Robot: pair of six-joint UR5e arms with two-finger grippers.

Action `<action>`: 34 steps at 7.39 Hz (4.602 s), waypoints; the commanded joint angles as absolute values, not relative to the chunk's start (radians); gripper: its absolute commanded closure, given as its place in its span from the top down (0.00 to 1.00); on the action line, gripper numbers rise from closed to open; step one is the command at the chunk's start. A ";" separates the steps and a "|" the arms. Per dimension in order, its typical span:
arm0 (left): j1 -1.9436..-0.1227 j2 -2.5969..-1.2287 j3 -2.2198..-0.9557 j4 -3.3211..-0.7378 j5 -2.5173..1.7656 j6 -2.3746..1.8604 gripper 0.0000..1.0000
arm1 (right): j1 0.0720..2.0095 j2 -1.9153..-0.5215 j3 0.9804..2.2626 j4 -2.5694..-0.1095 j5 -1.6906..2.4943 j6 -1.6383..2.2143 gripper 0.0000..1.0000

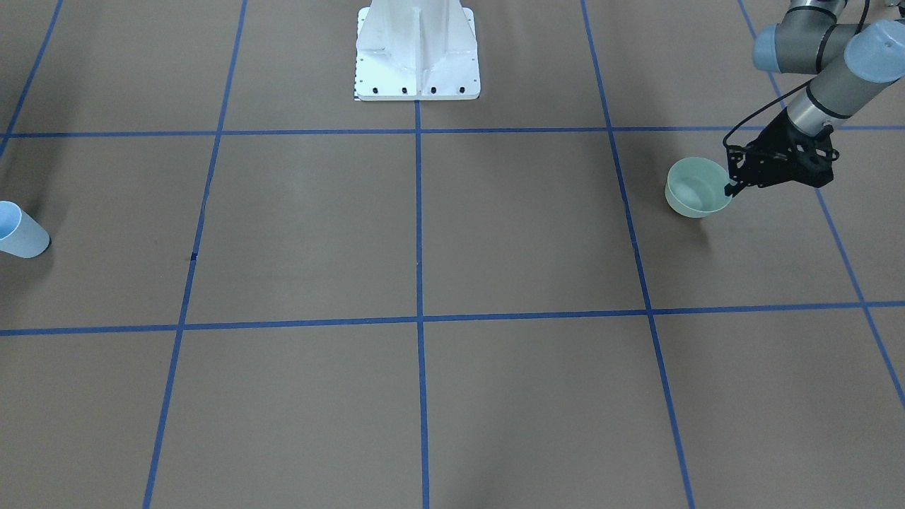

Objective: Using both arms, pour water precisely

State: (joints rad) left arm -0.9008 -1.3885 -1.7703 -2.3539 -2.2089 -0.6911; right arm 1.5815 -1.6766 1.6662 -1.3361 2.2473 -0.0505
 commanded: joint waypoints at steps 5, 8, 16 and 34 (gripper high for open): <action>-0.837 -1.892 -1.798 -1.826 -2.195 -0.802 0.00 | 1.582 -1.677 1.661 -1.338 2.247 -0.049 1.00; -0.708 -2.153 -1.617 -1.821 -2.077 -0.983 0.00 | 1.582 -1.678 1.661 -1.338 2.247 -0.048 1.00; -0.561 -2.352 -1.436 -1.830 -1.962 -1.074 0.05 | 1.582 -1.677 1.663 -1.338 2.249 -0.046 1.00; -1.405 -1.555 -1.893 -1.551 -2.177 0.066 1.00 | 0.970 -1.958 2.175 -1.092 1.878 1.209 1.00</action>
State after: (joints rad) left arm -1.4028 -1.5586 -1.8947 -1.5478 -2.1765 0.0650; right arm 1.0353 -1.8719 2.1705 -1.2141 1.9767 1.0911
